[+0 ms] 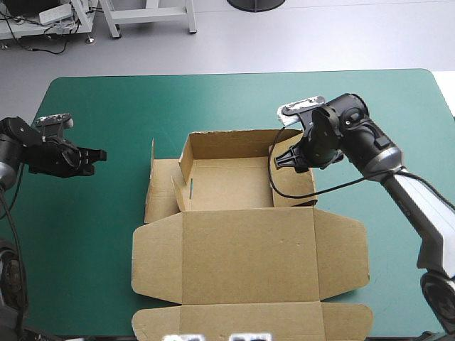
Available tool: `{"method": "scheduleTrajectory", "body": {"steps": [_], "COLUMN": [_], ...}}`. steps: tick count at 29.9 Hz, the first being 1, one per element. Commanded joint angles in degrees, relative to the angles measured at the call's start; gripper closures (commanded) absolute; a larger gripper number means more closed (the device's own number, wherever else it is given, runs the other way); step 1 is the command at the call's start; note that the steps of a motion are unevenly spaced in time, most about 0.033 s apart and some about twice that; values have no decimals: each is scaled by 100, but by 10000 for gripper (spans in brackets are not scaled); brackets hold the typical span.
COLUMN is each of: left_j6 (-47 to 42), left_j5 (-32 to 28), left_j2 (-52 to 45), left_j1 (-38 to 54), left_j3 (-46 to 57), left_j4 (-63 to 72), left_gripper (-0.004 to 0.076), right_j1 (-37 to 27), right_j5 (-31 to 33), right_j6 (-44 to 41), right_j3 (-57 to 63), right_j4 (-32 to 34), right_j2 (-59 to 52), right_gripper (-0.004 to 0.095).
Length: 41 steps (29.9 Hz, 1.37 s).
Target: Fold the box
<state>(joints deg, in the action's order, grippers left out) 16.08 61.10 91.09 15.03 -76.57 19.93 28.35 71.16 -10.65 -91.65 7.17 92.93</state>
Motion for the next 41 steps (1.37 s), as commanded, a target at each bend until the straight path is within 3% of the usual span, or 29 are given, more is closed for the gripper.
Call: {"method": "scheduleTrajectory", "body": {"steps": [1,7,16,18,22,36,41], "left_j6": [15,77,150,150,150,164,164], "left_j5": [-66,-57,-33,-33,-33,-88,-65], "left_j2": [-219,-219,-219,-219,-219,-219,-219], "left_j1": [19,19,19,19,19,19,19], "left_j3": [-143,-143,-143,-143,-143,-143,-143], "left_j4": [263,378,431,431,431,420,409], "left_gripper": [729,729,729,729,729,729,729], "right_j1": [7,-31,-307,-528,-1018,-1050,-1050], "right_j5": [-219,-262,-237,-224,-419,-324,-107], "right_j6": [-109,-174,-186,-224,-48,273,310], "right_j3": [-122,-122,-122,-122,-122,-122,-116], "right_j4": [15,-24,-154,-342,-1426,-1460,-1437], "right_j2": [-12,344,606,631,644,859,1045], "right_gripper": [408,346,345,345,345,348,457]}}
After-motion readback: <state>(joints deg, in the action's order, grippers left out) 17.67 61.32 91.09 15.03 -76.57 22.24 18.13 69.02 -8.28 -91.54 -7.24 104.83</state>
